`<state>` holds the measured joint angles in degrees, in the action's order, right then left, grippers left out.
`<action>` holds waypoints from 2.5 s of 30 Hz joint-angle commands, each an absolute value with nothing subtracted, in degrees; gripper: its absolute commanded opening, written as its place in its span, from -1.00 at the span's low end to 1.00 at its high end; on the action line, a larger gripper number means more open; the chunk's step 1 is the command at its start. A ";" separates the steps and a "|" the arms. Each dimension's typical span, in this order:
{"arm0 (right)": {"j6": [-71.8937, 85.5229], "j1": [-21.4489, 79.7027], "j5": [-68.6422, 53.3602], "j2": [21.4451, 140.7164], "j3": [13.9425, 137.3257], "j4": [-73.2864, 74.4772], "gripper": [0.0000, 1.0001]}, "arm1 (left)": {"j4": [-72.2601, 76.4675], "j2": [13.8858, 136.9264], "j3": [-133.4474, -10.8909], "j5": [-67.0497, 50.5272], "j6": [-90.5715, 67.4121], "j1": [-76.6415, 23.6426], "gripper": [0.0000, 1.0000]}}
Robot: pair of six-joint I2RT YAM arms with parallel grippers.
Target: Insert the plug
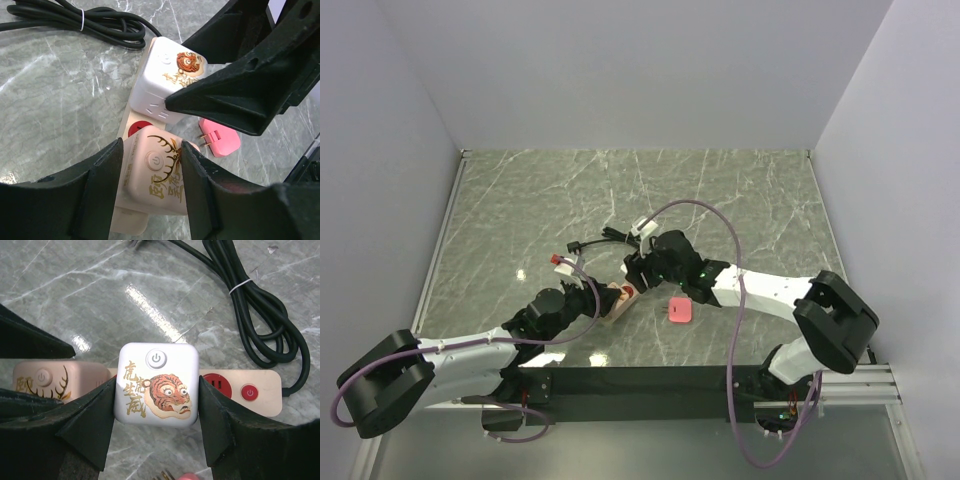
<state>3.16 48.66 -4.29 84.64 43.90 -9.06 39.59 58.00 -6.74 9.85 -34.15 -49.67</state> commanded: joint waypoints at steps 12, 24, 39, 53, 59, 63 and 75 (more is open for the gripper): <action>13.18 53.26 -2.02 85.96 38.24 1.32 -1.00 | 39.55 58.62 -6.68 9.05 -33.93 -49.39 0.08; 19.51 56.34 -1.67 86.31 32.09 -1.65 -1.00 | 39.99 60.82 -7.03 8.44 -34.28 -49.13 0.03; 26.80 60.20 -0.26 90.26 28.92 -4.30 -1.00 | 39.46 61.44 -7.29 8.00 -34.36 -48.87 -0.05; 38.84 65.73 -1.05 92.81 22.42 -9.57 -1.00 | 39.64 62.23 -7.47 7.65 -34.37 -48.78 -0.07; 44.29 70.39 -0.09 95.18 21.01 -12.12 -1.00 | 39.38 62.67 -7.73 7.39 -34.37 -48.52 -0.10; 46.40 72.33 -0.09 97.29 20.48 -13.88 -1.00 | 40.16 64.42 -8.17 6.51 -34.36 -48.25 -0.12; 56.50 80.15 -2.11 104.32 17.76 -21.53 -1.00 | 41.22 66.89 -8.62 5.10 -34.63 -48.08 -0.15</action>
<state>35.46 68.45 37.28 92.90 23.90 -48.03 45.78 65.14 -8.12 12.64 -33.43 -46.54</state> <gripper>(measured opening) 0.721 0.436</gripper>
